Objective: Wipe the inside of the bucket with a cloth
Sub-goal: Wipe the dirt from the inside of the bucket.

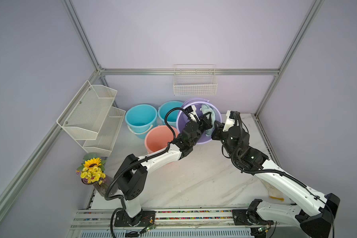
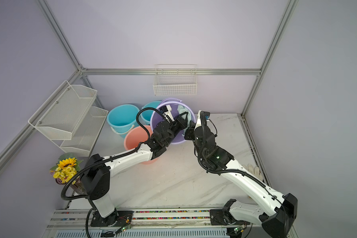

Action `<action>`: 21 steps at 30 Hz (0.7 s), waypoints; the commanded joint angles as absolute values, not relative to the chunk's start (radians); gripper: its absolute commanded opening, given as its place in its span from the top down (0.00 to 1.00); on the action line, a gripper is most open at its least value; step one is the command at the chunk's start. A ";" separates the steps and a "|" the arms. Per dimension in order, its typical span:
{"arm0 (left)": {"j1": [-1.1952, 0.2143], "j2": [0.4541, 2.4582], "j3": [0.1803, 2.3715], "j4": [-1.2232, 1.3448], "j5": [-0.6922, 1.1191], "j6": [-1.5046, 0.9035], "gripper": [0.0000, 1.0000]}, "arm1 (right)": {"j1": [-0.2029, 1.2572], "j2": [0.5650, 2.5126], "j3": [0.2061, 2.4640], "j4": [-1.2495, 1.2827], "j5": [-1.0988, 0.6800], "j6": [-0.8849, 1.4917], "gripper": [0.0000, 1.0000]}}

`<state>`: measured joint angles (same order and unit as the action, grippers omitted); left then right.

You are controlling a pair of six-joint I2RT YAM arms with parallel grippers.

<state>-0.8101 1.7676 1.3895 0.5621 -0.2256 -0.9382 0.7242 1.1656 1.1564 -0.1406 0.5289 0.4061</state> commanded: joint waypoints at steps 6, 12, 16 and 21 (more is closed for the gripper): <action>-0.838 1.650 1.339 0.709 -0.044 -0.862 1.00 | 0.733 1.173 1.270 -0.232 0.558 0.451 1.00; -0.850 1.584 1.335 0.441 0.014 -0.847 1.00 | 0.716 1.180 1.307 -0.275 0.577 0.432 1.00; -0.851 1.551 1.339 0.253 0.113 -0.851 1.00 | 0.683 1.190 1.340 -0.309 0.563 0.425 1.00; -0.851 1.490 1.301 0.128 0.244 -0.865 1.00 | 0.617 1.202 1.376 -0.354 0.505 0.438 1.00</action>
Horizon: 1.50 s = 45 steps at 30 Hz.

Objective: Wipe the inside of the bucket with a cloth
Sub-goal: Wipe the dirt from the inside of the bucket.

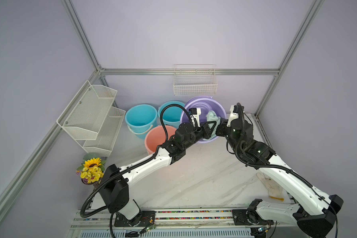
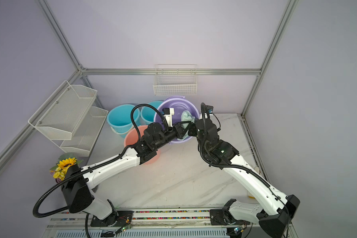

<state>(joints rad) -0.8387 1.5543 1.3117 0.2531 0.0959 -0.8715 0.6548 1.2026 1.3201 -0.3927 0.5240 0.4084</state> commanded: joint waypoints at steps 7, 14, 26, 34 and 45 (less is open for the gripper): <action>-0.850 1.470 1.462 -0.339 0.309 -0.691 1.00 | 0.565 1.222 1.417 -0.409 0.434 0.441 1.00; -0.845 1.507 1.621 -0.770 0.227 -0.490 1.00 | 0.561 1.246 1.468 -0.492 0.399 0.441 1.00; -0.843 1.534 1.806 -1.100 -0.320 -0.370 1.00 | 0.560 1.265 1.503 -0.565 0.359 0.449 1.00; -0.829 1.525 1.807 -0.839 -0.546 -0.344 1.00 | 0.560 1.271 1.483 -0.590 0.272 0.474 1.00; -0.815 1.600 1.793 -0.318 -0.333 -0.329 1.00 | 0.561 1.262 1.403 -0.575 0.100 0.527 1.00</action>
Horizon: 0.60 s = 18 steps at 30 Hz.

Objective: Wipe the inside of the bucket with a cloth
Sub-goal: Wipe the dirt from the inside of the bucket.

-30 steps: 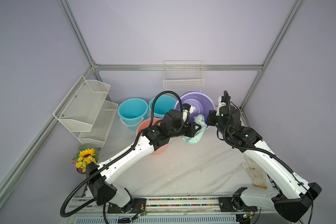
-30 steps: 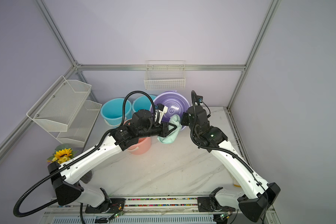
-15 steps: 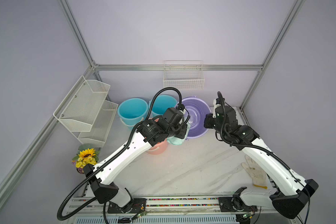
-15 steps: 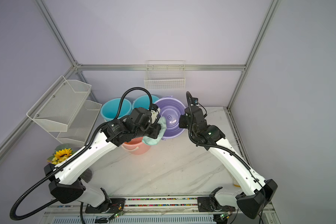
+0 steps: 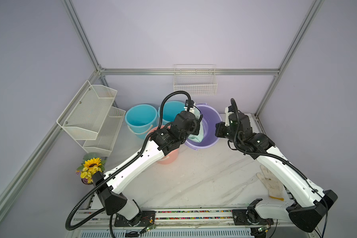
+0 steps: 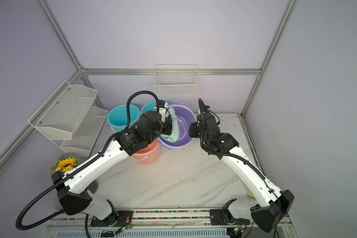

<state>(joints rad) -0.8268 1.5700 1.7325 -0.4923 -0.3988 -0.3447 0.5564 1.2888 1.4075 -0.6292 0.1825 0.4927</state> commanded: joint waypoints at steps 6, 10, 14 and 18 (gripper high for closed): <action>-0.813 1.645 1.810 -0.228 -0.046 -0.335 1.00 | 0.561 1.270 1.411 -0.581 0.102 0.529 1.00; -0.806 1.676 1.849 -0.318 0.057 -0.360 1.00 | 0.561 1.270 1.433 -0.582 0.142 0.524 1.00; -0.790 1.670 1.825 -0.344 0.231 -0.439 1.00 | 0.561 1.273 1.463 -0.581 0.197 0.515 1.00; -0.761 1.641 1.759 -0.348 0.416 -0.553 1.00 | 0.560 1.260 1.479 -0.579 0.270 0.512 1.00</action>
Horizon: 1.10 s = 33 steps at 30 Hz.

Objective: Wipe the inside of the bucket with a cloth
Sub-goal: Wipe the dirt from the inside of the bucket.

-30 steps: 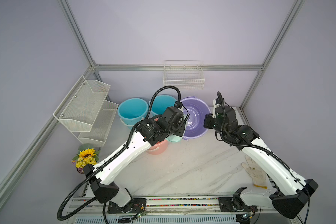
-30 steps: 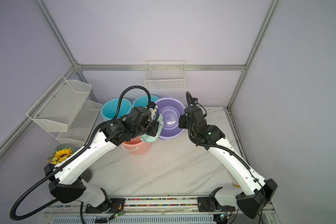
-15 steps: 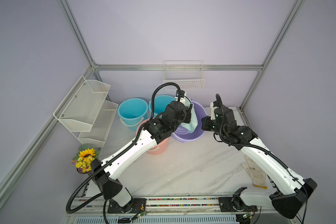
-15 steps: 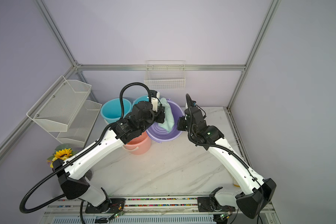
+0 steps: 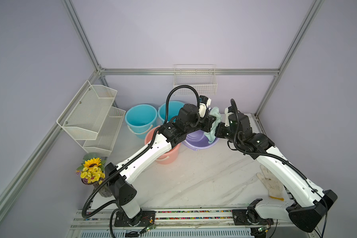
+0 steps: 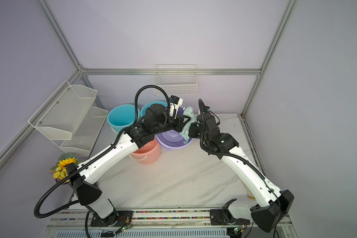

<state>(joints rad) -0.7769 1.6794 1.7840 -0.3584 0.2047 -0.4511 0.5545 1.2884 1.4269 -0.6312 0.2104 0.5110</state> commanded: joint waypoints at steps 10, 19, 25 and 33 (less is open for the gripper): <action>-0.759 1.530 1.611 -0.520 0.620 -0.612 1.00 | 0.554 1.245 1.498 -0.580 0.366 0.493 1.00; -0.757 1.550 1.751 -1.007 0.337 -0.389 1.00 | 0.555 1.251 1.514 -0.586 0.346 0.490 1.00; -0.756 1.610 1.935 -1.265 0.179 -0.269 1.00 | 0.554 1.256 1.524 -0.603 0.347 0.487 1.00; -0.756 1.719 2.147 -1.472 -0.298 -0.218 1.00 | 0.554 1.260 1.531 -0.614 0.336 0.482 1.00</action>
<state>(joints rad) -0.7685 1.6901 2.1078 -1.2751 -0.0105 -0.2684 0.5632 1.2812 1.4742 -0.6899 0.3161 0.4538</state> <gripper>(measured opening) 0.076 0.113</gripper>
